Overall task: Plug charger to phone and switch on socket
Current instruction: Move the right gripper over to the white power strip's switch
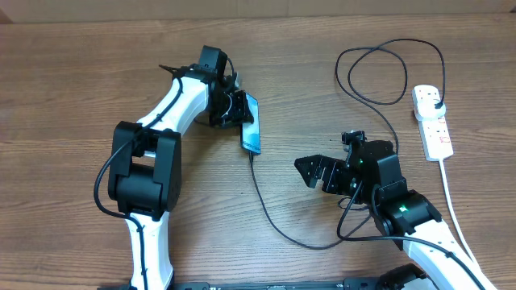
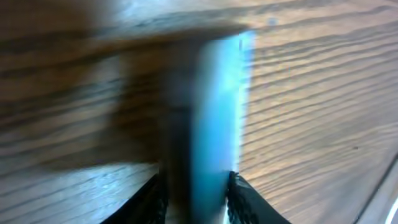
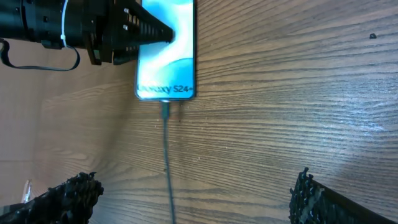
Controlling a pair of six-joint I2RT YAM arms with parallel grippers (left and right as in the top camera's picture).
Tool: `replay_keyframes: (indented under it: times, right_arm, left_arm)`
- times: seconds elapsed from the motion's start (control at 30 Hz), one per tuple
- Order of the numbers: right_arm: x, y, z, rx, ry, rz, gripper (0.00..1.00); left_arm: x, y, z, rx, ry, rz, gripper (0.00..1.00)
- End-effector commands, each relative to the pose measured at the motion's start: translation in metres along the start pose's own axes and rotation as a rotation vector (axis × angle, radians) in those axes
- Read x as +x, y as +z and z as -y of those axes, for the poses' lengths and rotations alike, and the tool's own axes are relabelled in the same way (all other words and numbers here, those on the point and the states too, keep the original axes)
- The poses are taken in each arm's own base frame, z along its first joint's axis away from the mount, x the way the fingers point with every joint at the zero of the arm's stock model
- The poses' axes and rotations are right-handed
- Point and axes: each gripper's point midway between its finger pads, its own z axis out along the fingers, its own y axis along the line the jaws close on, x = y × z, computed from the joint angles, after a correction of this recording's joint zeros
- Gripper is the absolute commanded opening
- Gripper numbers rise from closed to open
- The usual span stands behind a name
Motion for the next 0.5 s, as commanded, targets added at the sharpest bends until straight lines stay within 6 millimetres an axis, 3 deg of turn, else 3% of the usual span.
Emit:
replay_keyframes:
  times: [0.0, 0.27, 0.47]
  right_arm:
    - [-0.007, -0.004, -0.003, -0.003, -0.014, 0.026, 1.00]
    - [-0.002, -0.004, 0.001, 0.013, -0.004, 0.005, 1.00]
    - [-0.009, -0.005, 0.005, 0.046, -0.007, 0.039, 1.00]
  left_arm:
    - [-0.004, -0.007, -0.003, -0.058, 0.017, 0.029, 0.38]
    - [0.000, -0.007, -0.008, -0.081, 0.006, 0.012, 0.44]
    - [0.005, -0.010, -0.020, -0.135, -0.013, -0.004, 0.77]
